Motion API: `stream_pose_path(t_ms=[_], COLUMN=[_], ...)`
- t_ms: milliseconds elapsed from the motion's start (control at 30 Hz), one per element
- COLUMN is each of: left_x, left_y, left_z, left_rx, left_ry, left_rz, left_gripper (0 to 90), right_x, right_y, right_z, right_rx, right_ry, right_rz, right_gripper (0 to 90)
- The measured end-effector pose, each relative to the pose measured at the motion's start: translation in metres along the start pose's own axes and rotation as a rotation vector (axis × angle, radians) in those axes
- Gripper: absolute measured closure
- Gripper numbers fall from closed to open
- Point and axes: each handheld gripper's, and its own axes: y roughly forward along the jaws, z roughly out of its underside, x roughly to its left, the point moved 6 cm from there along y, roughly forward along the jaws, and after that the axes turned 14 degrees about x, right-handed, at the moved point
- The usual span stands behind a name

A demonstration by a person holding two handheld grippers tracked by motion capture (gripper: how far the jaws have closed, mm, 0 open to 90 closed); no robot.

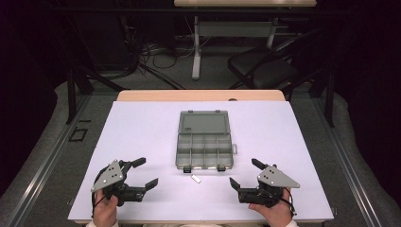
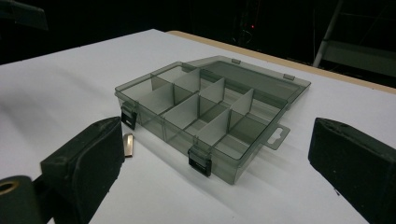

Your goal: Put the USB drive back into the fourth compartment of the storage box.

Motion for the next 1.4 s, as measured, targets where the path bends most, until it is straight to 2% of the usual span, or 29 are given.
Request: stream_pose_path(t_ms=[133, 333, 400, 433, 500, 600, 1033, 1400], left_x=[0.0, 0.0, 0.0, -0.001, -0.002, -0.003, -0.006, -0.005], left_y=[-0.001, -0.001, -0.001, -0.002, -0.003, -0.002, -0.004, -0.005], left_z=[0.0, 0.001, 0.002, 0.002, 0.002, 0.002, 0.004, 0.007], left_rx=[0.003, 0.006, 0.006, 0.012, 0.009, 0.007, 0.017, 0.025], left_ry=[0.001, 0.0, -0.003, 0.001, 0.001, 0.003, 0.006, -0.003], left_rz=[-0.004, -0.007, -0.01, 0.005, -0.009, -0.005, -0.019, -0.023], left_gripper=[15.8, 15.8, 15.8, 15.8, 15.8, 15.8, 15.8, 15.8], right_x=[-0.001, 0.0, 0.002, 0.002, 0.004, 0.008, 0.017, 0.027], right_y=[0.001, 0.004, 0.006, 0.007, 0.008, 0.01, 0.018, 0.035], right_z=[0.0, 0.0, 0.0, -0.001, -0.002, -0.002, -0.002, -0.008], right_rx=[-0.001, 0.017, 0.016, 0.013, 0.015, 0.024, 0.062, 0.084], right_ry=[0.018, 0.015, 0.013, 0.01, 0.003, -0.013, -0.016, -0.027], right_rz=[-0.011, -0.015, -0.018, -0.017, -0.022, -0.022, -0.038, -0.07], right_gripper=[6.6, 8.5, 9.6, 9.9, 11.4, 14.0, 15.6, 17.0])
